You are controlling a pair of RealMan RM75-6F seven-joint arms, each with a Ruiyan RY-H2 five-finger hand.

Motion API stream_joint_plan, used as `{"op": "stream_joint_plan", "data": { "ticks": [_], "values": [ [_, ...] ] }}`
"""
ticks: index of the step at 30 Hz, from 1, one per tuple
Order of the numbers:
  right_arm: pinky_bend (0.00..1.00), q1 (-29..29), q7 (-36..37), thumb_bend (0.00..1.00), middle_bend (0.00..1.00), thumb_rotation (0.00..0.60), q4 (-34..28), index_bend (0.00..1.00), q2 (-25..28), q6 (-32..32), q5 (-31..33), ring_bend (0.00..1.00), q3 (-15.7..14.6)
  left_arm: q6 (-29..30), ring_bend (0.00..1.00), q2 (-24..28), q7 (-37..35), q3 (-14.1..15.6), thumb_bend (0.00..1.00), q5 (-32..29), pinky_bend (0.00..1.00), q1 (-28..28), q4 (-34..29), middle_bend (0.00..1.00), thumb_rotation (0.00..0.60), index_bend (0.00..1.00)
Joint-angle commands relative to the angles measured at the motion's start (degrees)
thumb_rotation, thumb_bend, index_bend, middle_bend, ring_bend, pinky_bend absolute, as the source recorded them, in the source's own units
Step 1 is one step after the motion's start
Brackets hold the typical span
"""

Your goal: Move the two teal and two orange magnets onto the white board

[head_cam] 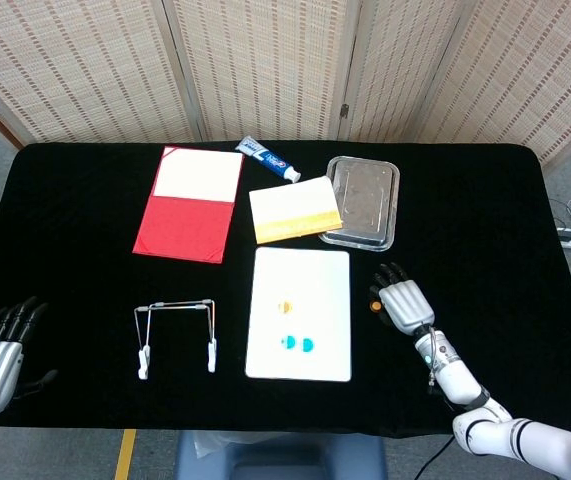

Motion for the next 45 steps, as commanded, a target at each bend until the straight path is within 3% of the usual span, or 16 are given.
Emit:
{"op": "stream_joint_plan", "data": {
  "ticks": [1, 9, 17, 29, 45],
  "values": [
    [0.0, -0.08, -0.12, 0.46, 0.23, 0.6, -0.02, 0.51, 0.04, 0.15, -0.06, 0.04, 0.16, -0.04, 0.05, -0.07, -0.02, 0.01, 0.21, 0.02, 0.0, -0.02, 0.1, 0.01, 0.6, 0.04],
    [0.0, 0.27, 0.13, 0.46, 0.23, 0.6, -5.96, 0.51, 2.95, 2.48, -3.04, 0.04, 1.09, 0.01, 0.05, 0.12, 0.04, -0.12, 0.21, -0.03, 0.0, -0.09, -0.05, 0.01, 0.6, 0.04],
    [0.0, 4.46, -6.72, 0.46, 0.23, 0.6, -12.17, 0.51, 1.77, -1.11, -1.53, 0.03, 3.22, 0.32, 0.05, 0.22, -0.01, -0.06, 0.21, 0.25, 0.0, 0.0, -0.32, 0.01, 0.6, 0.04],
    [0.0, 9.86, -13.36, 0.46, 0.22, 0.6, -9.67, 0.51, -4.99, -4.81, 3.97, 0.03, 5.98, 0.54, 0.05, 0.25, -1.1, 0.11, 0.21, -0.31, 0.0, 0.61, 0.74, 0.01, 0.6, 0.04],
    [0.0, 11.81, -15.6, 0.46, 0.22, 0.6, -7.27, 0.5, -7.07, -5.37, 6.93, 0.03, 5.64, 0.14, 0.05, -0.19, -1.69, 0.06, 0.21, -0.55, 0.0, 0.55, 1.63, 0.01, 0.6, 0.04]
  ]
}}
